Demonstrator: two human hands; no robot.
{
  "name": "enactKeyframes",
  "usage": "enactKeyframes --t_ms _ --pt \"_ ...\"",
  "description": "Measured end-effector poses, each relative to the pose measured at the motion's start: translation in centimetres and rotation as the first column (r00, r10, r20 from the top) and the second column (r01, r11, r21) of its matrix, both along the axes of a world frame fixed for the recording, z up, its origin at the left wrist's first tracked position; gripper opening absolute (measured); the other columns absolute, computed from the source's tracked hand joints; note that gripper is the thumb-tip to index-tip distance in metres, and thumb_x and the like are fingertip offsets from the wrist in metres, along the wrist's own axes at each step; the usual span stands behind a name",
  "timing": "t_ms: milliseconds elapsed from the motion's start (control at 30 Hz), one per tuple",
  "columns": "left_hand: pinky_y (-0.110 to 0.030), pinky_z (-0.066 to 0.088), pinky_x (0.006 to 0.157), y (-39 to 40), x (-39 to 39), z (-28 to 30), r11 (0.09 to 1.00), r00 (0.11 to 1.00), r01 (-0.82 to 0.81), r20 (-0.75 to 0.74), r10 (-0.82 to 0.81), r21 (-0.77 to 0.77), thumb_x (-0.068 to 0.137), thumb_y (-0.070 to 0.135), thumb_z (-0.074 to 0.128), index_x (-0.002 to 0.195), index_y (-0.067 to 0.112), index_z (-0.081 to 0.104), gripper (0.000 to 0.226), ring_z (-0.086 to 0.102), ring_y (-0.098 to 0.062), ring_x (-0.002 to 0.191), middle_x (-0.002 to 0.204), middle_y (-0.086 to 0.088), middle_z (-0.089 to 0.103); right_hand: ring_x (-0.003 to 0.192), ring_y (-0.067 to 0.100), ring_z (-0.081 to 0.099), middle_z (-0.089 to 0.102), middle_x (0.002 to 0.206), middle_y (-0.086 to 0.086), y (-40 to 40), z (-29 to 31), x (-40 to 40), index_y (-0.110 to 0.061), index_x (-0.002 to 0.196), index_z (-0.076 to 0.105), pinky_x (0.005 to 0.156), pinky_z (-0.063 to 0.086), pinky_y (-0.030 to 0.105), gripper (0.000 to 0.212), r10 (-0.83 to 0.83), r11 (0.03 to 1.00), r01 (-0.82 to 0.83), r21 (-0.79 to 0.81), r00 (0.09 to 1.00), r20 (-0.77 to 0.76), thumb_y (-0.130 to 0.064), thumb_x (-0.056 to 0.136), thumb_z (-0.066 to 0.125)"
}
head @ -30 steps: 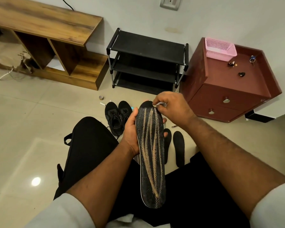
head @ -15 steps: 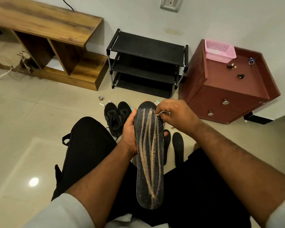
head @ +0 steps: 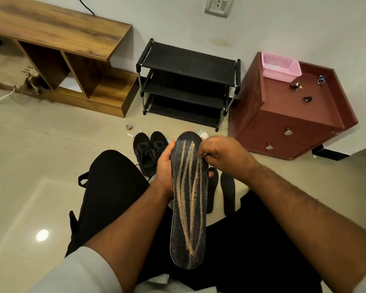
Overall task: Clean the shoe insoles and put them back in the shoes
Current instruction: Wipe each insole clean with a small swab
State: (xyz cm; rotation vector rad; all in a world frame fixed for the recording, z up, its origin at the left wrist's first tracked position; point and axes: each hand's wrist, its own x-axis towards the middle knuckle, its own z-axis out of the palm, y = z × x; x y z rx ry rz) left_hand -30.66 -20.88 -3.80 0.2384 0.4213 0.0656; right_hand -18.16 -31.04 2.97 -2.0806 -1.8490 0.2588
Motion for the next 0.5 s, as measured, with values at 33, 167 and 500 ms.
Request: enactKeyframes --t_ms 33,167,500 --pt "-0.066 0.046 0.086 -0.1 0.1 -0.1 1.000 1.000 0.015 -0.001 -0.015 0.006 0.095 0.064 0.035 0.102 0.005 0.077 0.073 0.064 -0.038 0.101 0.114 -0.023 0.068 0.083 0.020 0.062 0.068 0.085 0.003 0.4 0.2 0.3 -0.009 0.084 0.071 0.075 0.053 0.036 0.013 -0.011 1.000 0.011 0.007 1.000 0.015 0.001 0.077 0.066" --pt "-0.066 0.047 0.086 -0.2 0.1 -0.1 0.999 0.999 0.039 0.007 -0.039 -0.013 0.093 0.064 0.038 0.112 0.005 0.072 0.071 0.066 -0.036 0.096 0.113 -0.021 0.068 0.087 0.023 0.063 0.069 0.087 0.004 2.5 1.2 1.7 -0.009 0.087 0.072 0.079 0.052 0.039 0.015 -0.045 0.998 0.043 0.056 0.998 0.045 0.000 0.077 0.065" --pt "-0.060 0.055 0.076 0.4 0.0 0.0 0.999 0.999 -0.039 -0.036 0.040 0.012 0.095 0.061 0.037 0.121 0.003 0.063 0.068 0.070 -0.038 0.090 0.110 -0.023 0.069 0.081 0.017 0.061 0.066 0.082 0.002 -1.0 -0.7 -0.1 -0.011 0.083 0.070 0.076 0.053 0.038 0.015 0.011 1.000 -0.011 -0.014 0.999 -0.052 0.001 0.077 0.063"
